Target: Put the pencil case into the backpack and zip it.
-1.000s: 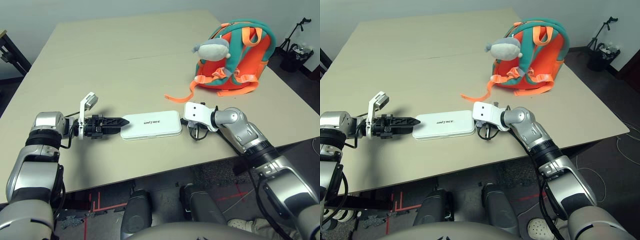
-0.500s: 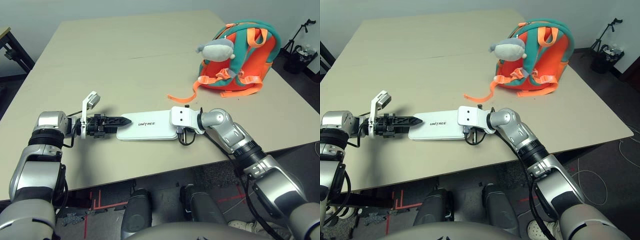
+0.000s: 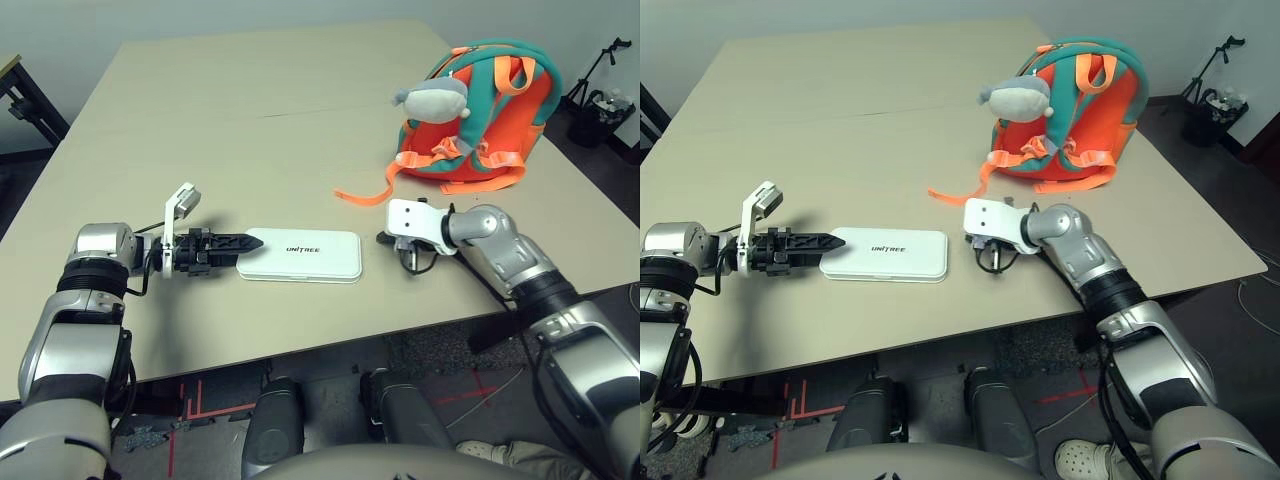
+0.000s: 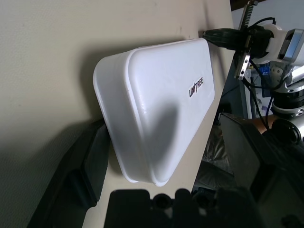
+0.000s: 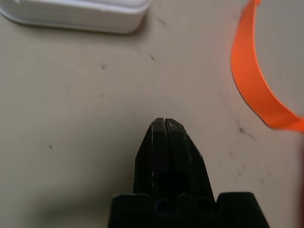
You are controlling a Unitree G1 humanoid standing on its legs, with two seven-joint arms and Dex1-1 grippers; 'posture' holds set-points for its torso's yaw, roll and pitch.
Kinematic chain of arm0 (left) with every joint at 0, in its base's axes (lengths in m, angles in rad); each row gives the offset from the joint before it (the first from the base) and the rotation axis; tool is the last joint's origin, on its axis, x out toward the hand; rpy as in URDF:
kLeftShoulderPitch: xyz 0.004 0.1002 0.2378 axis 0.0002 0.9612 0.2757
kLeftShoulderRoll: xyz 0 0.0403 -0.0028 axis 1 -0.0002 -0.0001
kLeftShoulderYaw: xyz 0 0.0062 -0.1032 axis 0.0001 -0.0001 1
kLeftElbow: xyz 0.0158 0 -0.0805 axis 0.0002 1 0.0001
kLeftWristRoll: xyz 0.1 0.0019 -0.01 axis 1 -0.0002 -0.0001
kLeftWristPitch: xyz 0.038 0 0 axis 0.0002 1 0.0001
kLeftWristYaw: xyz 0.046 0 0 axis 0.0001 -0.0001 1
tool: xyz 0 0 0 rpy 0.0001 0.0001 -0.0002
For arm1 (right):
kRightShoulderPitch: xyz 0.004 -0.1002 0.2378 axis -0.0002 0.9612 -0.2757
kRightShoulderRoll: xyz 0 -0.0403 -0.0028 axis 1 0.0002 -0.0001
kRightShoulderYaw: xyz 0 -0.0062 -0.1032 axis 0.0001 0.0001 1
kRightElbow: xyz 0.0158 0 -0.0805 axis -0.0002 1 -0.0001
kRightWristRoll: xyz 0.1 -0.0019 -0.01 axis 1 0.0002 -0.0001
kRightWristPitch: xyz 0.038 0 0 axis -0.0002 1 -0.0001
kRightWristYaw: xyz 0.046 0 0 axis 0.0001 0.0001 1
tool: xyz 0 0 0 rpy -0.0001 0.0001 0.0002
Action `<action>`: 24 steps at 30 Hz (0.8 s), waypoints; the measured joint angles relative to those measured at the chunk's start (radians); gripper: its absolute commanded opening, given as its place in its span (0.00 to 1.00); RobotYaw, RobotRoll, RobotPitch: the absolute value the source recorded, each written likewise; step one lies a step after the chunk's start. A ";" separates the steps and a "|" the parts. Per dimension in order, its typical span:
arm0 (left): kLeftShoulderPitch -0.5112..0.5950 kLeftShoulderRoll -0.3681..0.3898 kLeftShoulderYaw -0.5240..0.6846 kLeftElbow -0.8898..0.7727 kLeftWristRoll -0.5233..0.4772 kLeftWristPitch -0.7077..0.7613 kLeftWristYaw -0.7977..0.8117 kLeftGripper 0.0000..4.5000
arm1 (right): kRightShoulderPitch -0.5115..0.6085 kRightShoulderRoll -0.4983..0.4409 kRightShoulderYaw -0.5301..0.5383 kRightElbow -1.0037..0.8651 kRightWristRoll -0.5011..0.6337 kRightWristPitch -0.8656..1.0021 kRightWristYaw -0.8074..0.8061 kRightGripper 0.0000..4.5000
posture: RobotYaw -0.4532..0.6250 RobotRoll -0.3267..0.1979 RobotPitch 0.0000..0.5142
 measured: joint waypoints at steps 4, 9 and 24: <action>0.000 0.000 0.000 0.000 0.000 0.000 -0.001 1.00 | 0.044 -0.035 -0.011 -0.058 0.021 0.023 0.035 0.00 | 0.31 0.62 0.16; 0.000 0.000 0.000 0.001 0.000 0.000 -0.002 1.00 | 0.078 -0.051 -0.018 -0.155 0.042 0.076 0.066 0.00 | 0.31 0.62 0.15; 0.005 0.000 -0.002 -0.003 0.001 -0.021 -0.011 1.00 | 0.096 -0.001 -0.008 -0.252 0.053 0.146 0.072 0.00 | 0.32 0.62 0.14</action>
